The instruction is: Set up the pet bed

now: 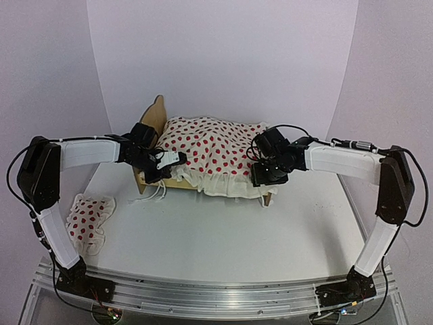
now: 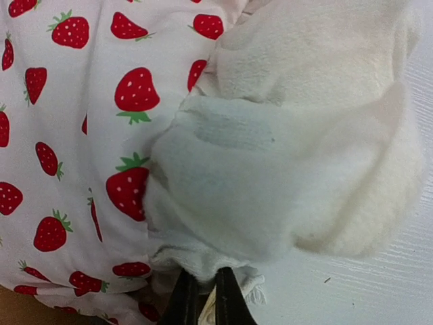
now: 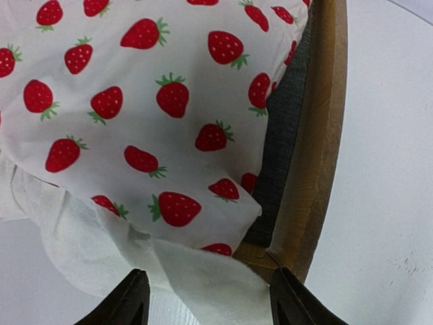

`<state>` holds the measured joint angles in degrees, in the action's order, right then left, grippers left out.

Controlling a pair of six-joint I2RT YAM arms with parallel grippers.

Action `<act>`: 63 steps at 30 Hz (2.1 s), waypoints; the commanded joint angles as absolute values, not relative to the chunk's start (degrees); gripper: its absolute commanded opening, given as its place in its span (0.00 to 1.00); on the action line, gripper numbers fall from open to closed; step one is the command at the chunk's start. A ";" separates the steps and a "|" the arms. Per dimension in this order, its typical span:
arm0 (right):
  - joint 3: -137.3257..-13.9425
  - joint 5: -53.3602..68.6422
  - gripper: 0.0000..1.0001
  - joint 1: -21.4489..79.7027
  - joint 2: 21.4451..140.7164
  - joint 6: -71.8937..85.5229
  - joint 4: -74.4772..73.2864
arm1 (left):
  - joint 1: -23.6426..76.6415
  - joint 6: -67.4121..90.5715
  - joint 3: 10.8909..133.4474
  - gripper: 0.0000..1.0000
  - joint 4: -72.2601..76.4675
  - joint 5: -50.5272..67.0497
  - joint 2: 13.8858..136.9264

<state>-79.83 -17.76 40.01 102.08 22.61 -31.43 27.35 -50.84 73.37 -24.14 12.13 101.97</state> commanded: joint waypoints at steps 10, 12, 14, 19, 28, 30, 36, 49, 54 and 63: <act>-78.79 -18.35 0.34 38.67 101.96 21.43 -32.06 | 22.12 -49.61 77.89 0.00 -24.17 13.09 97.29; -78.50 -18.36 0.23 38.64 101.60 21.13 -32.08 | 21.43 -50.79 77.48 0.00 -24.28 13.22 95.47; -78.27 -18.42 0.15 38.58 101.07 20.89 -32.08 | 20.97 -52.19 77.27 0.00 -24.74 13.30 93.83; -78.05 -17.38 0.04 38.58 100.00 20.05 -32.17 | 20.41 -56.40 76.23 0.00 -29.95 15.16 89.89; -78.13 -15.25 0.06 38.58 99.78 20.04 -32.30 | 20.85 -60.78 68.16 0.00 -31.82 15.41 90.72; -78.42 -14.66 0.13 38.61 99.80 20.12 -32.52 | 20.94 -59.13 68.81 0.08 -30.59 14.50 92.52; -78.82 -14.18 0.19 38.58 98.28 19.79 -32.69 | 20.92 -58.25 70.16 0.30 -29.69 14.94 92.39; -80.52 -14.94 0.48 37.68 94.86 15.76 -33.84 | 20.92 -66.10 68.16 0.56 -28.56 21.00 86.88; -85.90 -14.53 0.53 35.23 98.36 15.54 -33.73 | 22.60 -69.64 66.06 0.71 -23.73 20.62 88.92; -101.39 -14.64 0.52 33.31 114.98 11.17 -33.41 | 22.96 -72.99 65.54 0.31 -18.88 9.13 96.60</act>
<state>-96.45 -14.29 33.22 108.65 14.30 -33.17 23.57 -69.97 66.55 -21.46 13.26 96.03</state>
